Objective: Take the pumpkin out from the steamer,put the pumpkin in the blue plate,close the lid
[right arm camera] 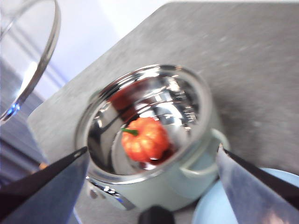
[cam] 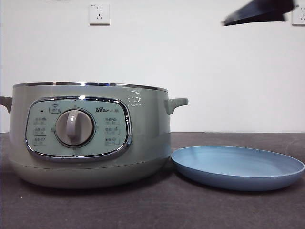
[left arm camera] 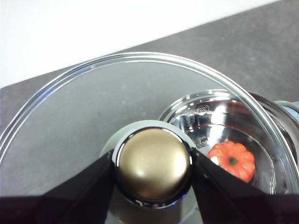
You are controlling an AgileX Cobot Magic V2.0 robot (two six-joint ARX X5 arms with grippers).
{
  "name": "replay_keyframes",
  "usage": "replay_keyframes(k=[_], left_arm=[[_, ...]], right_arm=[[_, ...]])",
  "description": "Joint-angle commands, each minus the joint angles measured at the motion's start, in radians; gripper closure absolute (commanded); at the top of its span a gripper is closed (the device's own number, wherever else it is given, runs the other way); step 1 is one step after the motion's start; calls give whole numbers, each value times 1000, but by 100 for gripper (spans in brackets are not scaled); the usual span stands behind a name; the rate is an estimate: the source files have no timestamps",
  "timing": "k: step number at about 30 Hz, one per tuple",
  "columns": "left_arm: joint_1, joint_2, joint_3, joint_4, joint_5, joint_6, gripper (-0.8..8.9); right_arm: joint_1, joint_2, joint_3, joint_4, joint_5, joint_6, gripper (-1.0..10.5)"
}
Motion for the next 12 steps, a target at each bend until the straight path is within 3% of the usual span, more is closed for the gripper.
replay_keyframes(k=[1, 8, 12], left_arm=[[0, -34, 7, 26, -14, -8, 819], [0, -48, 7, -29, -34, -11, 819], [0, -48, 7, -38, -38, -11, 819]], right_arm=[[64, 94, 79, -28, 35, -30, 373], [217, 356, 377, -256, 127, -148, 345], [296, 518, 579, -412, 233, -186, 345]])
